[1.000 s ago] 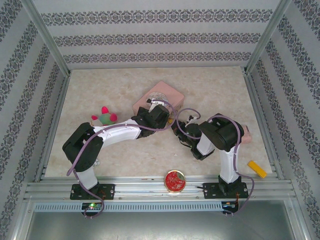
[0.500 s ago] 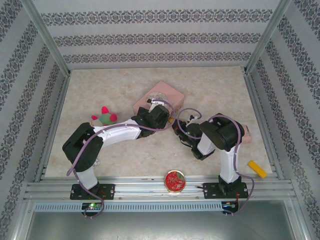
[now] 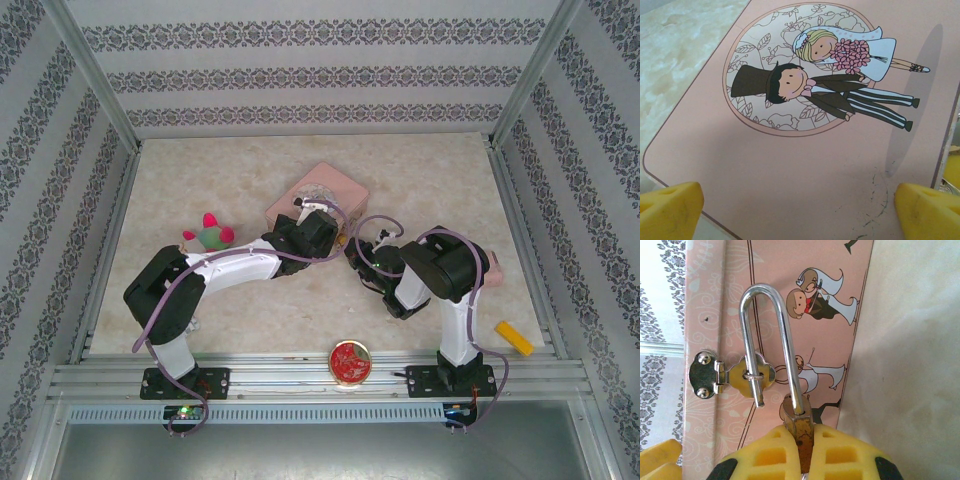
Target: Unlock a padlock with a key
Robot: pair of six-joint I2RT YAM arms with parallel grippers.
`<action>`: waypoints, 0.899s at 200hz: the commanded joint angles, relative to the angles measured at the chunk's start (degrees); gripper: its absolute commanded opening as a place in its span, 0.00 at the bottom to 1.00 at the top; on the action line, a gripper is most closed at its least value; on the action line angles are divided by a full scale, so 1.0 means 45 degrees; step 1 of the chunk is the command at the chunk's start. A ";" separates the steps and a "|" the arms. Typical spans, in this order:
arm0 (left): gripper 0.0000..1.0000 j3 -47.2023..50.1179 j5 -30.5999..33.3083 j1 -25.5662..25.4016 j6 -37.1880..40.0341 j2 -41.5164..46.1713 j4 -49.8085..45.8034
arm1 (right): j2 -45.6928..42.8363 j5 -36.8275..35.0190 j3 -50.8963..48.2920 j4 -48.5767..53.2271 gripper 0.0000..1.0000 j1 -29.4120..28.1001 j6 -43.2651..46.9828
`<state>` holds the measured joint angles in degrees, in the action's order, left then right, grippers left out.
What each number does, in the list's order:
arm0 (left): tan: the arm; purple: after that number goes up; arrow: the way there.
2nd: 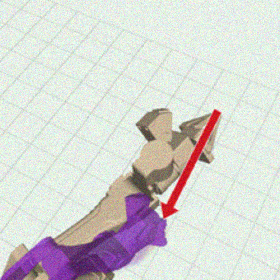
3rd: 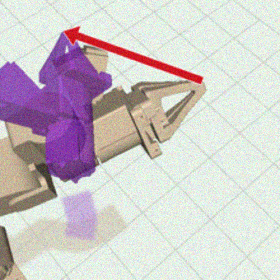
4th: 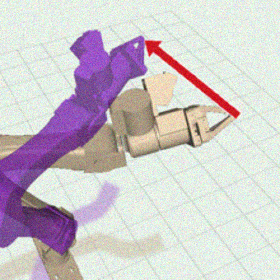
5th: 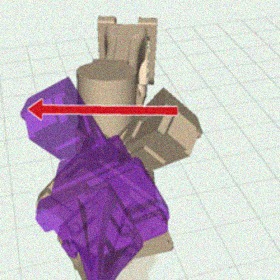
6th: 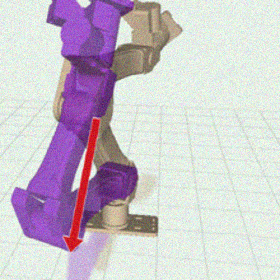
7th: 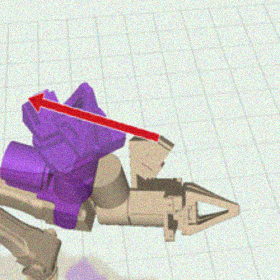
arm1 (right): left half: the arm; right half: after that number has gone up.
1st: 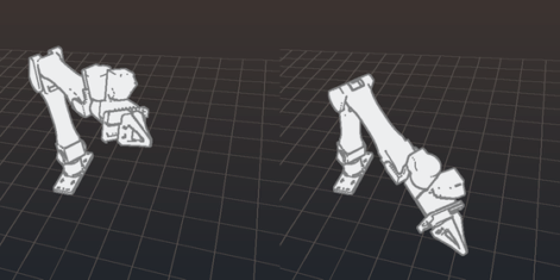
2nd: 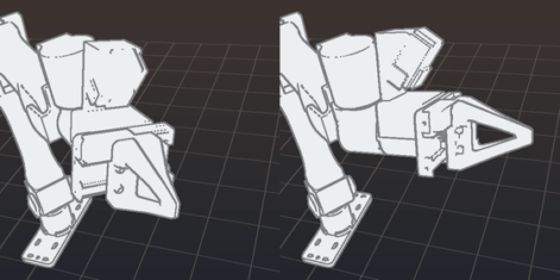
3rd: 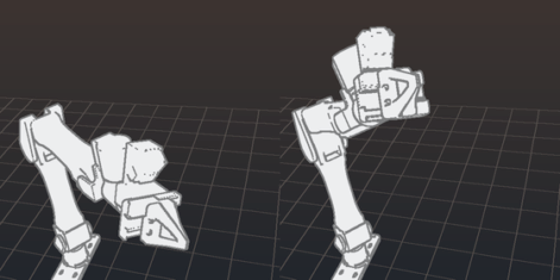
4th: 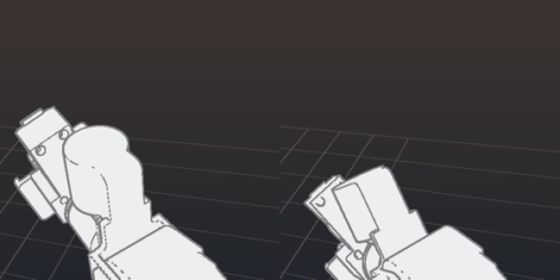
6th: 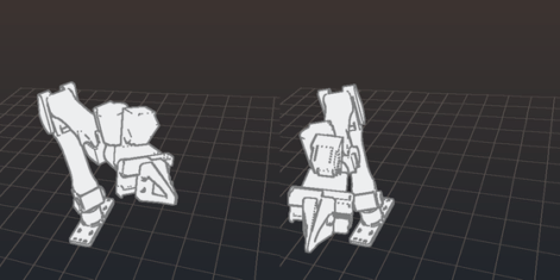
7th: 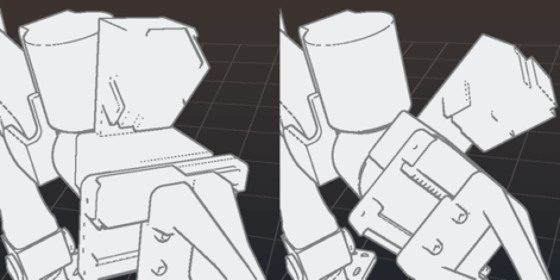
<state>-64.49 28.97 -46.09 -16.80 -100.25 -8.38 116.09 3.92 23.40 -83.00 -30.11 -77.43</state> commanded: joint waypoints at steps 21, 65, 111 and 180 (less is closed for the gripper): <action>0.98 0.0451 0.0066 -0.0071 0.0156 0.0017 -0.1751 | 0.0437 -0.1678 -0.0043 0.1042 0.00 0.0636 -0.0410; 0.98 0.0508 0.0117 -0.0071 0.0183 0.0009 -0.1770 | 0.0566 -0.1752 -0.0097 0.0945 0.00 0.0712 -0.0463; 0.98 0.0464 0.0072 -0.0071 0.0178 -0.0018 -0.1790 | 0.0609 -0.1757 -0.0064 0.0854 0.00 0.0734 -0.0527; 0.98 0.0497 0.0085 -0.0071 0.0188 -0.0060 -0.1819 | 0.0451 -0.1868 -0.0219 0.0808 0.00 0.0909 -0.0467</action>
<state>-64.36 28.99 -46.09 -16.80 -100.16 -8.38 116.44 4.14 23.40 -83.66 -29.61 -77.67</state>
